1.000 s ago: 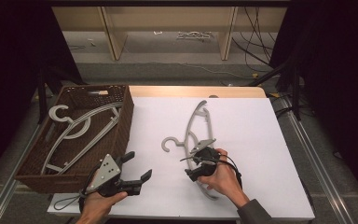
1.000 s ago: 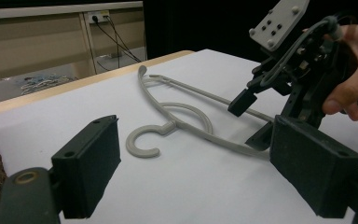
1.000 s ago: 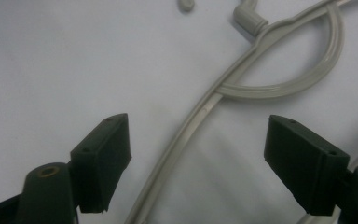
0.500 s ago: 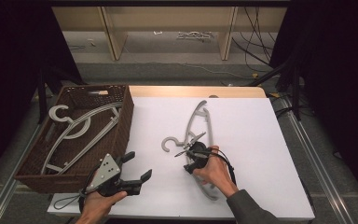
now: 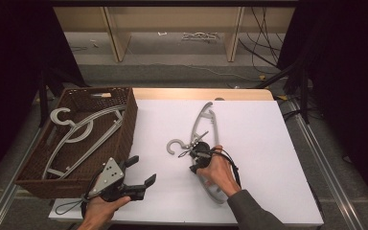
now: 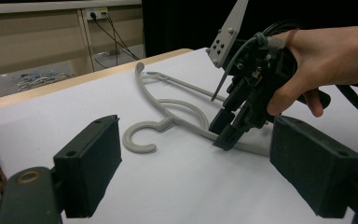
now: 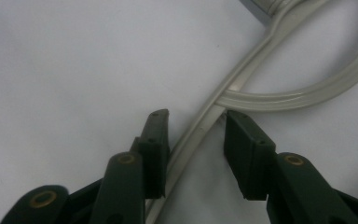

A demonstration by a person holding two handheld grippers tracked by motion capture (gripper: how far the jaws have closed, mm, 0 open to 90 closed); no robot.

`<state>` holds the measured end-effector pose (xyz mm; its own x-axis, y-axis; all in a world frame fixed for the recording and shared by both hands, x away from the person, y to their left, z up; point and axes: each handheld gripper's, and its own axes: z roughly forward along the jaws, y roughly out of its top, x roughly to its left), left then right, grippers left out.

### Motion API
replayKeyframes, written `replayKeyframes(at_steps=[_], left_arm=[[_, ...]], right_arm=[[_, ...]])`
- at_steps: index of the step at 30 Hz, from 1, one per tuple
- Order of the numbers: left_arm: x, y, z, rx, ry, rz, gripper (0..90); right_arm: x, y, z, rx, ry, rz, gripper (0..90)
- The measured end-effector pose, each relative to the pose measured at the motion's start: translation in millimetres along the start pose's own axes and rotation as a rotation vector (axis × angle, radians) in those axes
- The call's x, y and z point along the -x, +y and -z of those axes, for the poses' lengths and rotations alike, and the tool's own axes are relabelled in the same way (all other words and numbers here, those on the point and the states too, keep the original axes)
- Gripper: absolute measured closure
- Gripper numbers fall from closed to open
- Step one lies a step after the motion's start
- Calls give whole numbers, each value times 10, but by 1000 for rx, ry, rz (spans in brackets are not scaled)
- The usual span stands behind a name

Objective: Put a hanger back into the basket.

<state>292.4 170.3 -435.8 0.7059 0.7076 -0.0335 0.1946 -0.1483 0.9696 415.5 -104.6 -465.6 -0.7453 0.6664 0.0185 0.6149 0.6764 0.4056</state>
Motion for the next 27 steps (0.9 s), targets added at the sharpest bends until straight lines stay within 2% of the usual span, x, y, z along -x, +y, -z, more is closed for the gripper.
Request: replayKeyframes(at_steps=[5,21,27], left_arm=[[1,-3,1,-2,0,5,165],[0,-8,0,-13,-1,1,170],[0,-17,-13,-28,5,-9,180]], right_arm=[[64,4,3,-6,28,2,672],[157,1,14,-12,52,17,787],[183,-23,36,-22,62,72,821]])
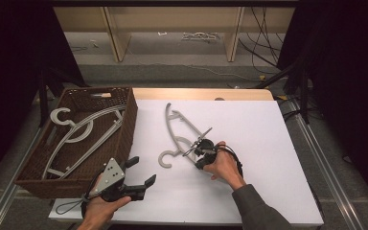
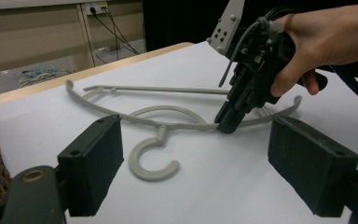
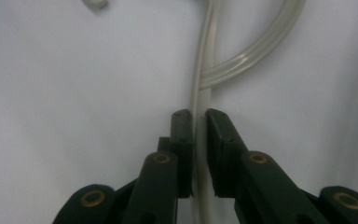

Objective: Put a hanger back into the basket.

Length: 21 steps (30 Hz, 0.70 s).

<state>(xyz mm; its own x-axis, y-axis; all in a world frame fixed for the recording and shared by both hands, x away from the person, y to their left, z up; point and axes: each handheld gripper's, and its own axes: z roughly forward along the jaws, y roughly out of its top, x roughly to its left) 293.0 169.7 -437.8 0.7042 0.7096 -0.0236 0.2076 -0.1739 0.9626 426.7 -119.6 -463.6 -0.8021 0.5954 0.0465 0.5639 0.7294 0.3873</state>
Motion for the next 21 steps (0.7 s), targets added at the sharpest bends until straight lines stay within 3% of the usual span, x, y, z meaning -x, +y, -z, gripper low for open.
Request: replayKeyframes(at_steps=[9,14,21], left_arm=[[5,0,-17,-17,-1,-15,194],[7,-10,-97,-47,13,-31,215],[26,-24,-267,-144,11,-57,238]], right_arm=[[-9,-58,79,-44,-25,134,824],[-60,-117,209,-50,-15,209,825],[-181,-174,327,-68,25,307,825]])
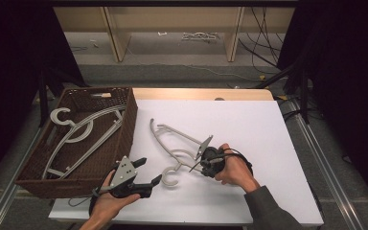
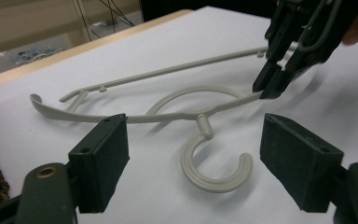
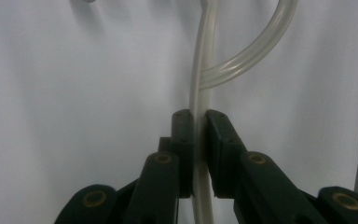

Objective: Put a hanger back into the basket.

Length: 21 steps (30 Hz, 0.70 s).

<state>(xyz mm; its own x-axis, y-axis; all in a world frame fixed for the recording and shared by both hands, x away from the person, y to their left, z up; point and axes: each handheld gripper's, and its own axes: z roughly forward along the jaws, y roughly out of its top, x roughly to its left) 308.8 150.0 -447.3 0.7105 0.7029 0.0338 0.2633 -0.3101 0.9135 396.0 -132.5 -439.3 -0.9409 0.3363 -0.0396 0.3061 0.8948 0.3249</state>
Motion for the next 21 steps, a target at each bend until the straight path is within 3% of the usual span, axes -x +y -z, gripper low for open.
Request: replayKeyframes(at_steps=[5,8,9,10,11,12,15,16,18,19,21], left_arm=[[-53,68,-145,-55,21,0,273],[-69,98,-252,-92,11,-36,284],[-98,117,-287,-90,11,-71,289],[-104,125,-318,-92,8,-51,292],[-132,144,-340,-97,-1,-73,291],[-131,153,-362,-99,0,-67,291],[-108,176,-401,-139,-12,-107,291],[-98,178,-407,-167,-3,-153,291],[-87,172,-428,-181,-2,-180,290],[-83,166,-445,-189,-14,-174,289],[-94,166,-449,-203,-14,-209,291]], right_arm=[[-54,-11,87,10,3,28,825],[-85,-31,140,27,11,40,826],[-97,-38,158,26,11,45,826],[-112,-49,168,32,14,45,826],[-123,-57,179,29,14,51,826],[-137,-67,189,26,15,52,826],[-174,-93,224,25,18,64,825],[-183,-99,234,31,26,67,826],[-208,-111,264,28,30,80,826],[-221,-115,280,29,30,83,826],[-245,-125,314,34,34,92,826]])
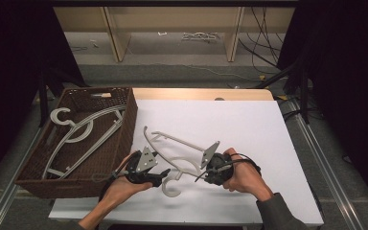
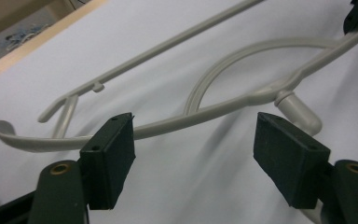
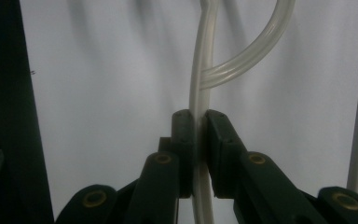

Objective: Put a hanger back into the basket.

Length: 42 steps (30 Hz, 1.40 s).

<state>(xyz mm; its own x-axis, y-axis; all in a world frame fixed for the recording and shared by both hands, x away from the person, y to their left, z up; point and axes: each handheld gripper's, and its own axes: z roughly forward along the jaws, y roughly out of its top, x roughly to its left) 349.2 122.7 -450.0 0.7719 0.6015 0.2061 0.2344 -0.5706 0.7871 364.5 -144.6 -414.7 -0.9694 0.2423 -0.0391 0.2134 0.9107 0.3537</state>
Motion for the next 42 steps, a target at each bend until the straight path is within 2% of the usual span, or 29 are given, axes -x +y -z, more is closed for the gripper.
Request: replayKeyframes(at_steps=[1,3,4,5,6,9,10,12,17,20,25,27,30,31,33,34,36,38,42], left_arm=[[6,1,-5,-9,-13,-1,291],[1,9,-9,-12,-3,-30,290],[-11,21,-2,-29,-1,-63,291],[-11,29,-4,-39,-9,-86,299],[5,32,-13,-36,-24,-83,303],[22,46,-31,-62,-49,-127,316],[29,42,-42,-52,-59,-128,325],[30,44,-44,-75,-85,-151,355],[74,39,-79,-80,-121,-224,417],[103,46,-108,-74,-135,-249,452],[149,76,-105,-83,-173,-334,569],[155,88,-94,-85,-188,-354,598],[167,131,-55,-90,-195,-426,639],[184,143,-41,-89,-200,-437,650],[185,174,-11,-84,-216,-443,667],[180,190,14,-75,-224,-450,683],[195,219,54,-52,-233,-435,703],[218,265,88,-53,-236,-459,722],[231,292,115,-49,-248,-427,736]], right_arm=[[-13,-1,13,-1,-2,0,826],[-47,-4,36,2,3,4,826],[-63,-4,44,-1,9,14,826],[-81,-4,53,-1,11,19,826],[-94,-3,59,-3,11,22,826],[-120,-1,77,-2,21,36,826],[-128,-2,80,-2,23,43,826],[-141,-8,96,-4,28,54,826],[-150,-37,139,2,41,79,826],[-161,-39,151,-1,55,85,826],[-164,-37,162,15,73,100,826],[-154,-48,168,18,74,104,826],[-132,-65,182,34,85,123,825],[-128,-71,192,34,87,126,824],[-105,-91,217,49,78,144,822],[-97,-104,239,65,77,136,820],[-59,-137,295,100,83,122,823],[-25,-178,325,121,85,115,812],[-3,-220,377,139,88,107,798]])
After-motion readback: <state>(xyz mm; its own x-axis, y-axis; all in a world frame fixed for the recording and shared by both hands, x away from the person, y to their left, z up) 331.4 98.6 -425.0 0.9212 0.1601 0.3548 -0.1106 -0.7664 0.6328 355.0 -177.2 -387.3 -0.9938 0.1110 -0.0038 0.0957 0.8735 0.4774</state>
